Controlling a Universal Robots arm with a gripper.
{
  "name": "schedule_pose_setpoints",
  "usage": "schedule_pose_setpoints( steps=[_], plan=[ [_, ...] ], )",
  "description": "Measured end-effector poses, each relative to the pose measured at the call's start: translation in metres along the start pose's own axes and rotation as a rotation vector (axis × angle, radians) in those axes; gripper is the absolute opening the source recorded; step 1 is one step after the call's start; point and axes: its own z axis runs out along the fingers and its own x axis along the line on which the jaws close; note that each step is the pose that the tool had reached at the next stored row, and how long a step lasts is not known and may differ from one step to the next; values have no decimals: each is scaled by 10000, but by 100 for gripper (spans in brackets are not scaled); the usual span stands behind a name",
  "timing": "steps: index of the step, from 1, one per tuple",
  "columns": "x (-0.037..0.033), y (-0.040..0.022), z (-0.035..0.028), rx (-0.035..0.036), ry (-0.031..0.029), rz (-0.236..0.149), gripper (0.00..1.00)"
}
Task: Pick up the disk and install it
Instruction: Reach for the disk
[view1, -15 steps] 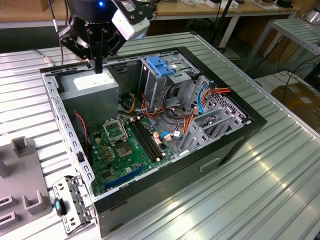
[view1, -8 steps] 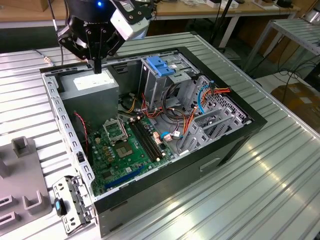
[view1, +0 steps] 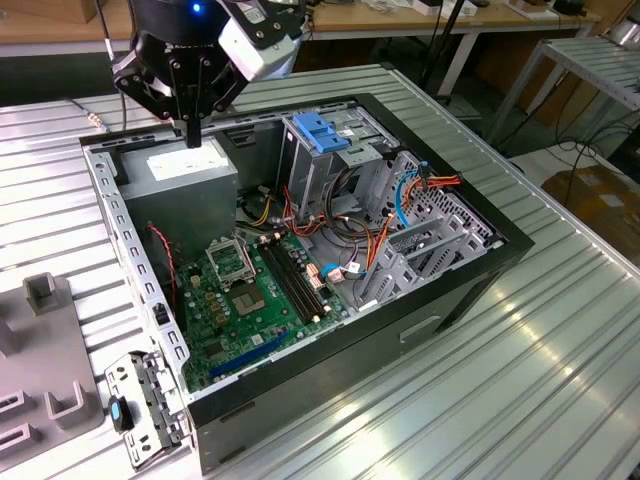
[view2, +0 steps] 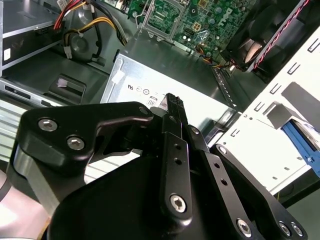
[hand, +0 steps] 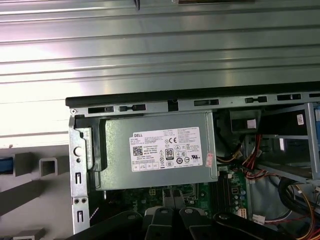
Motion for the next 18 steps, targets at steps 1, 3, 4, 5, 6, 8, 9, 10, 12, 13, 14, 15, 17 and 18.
schedule_pose_setpoints(
  steps=[1,3,4,5,6,8,9,10,12,13,14,15,17,18],
  plan=[
    [2,0,0,0,0,0,11],
    [8,-1,0,0,0,0,11],
    [10,-1,0,0,0,0,11],
    [14,-1,0,0,0,0,11],
    [18,-1,0,0,0,0,11],
    [22,-2,-1,0,0,0,11],
    [24,-2,-1,0,0,0,11],
    [26,-2,-1,0,0,0,11],
    [32,-2,-1,0,0,0,11],
    [36,-3,-1,0,0,0,11],
    [38,-3,-1,0,0,0,11],
    [40,-3,-1,0,0,0,11],
    [44,-3,-1,0,0,0,11],
    [46,-4,-1,0,0,0,11]
  ],
)
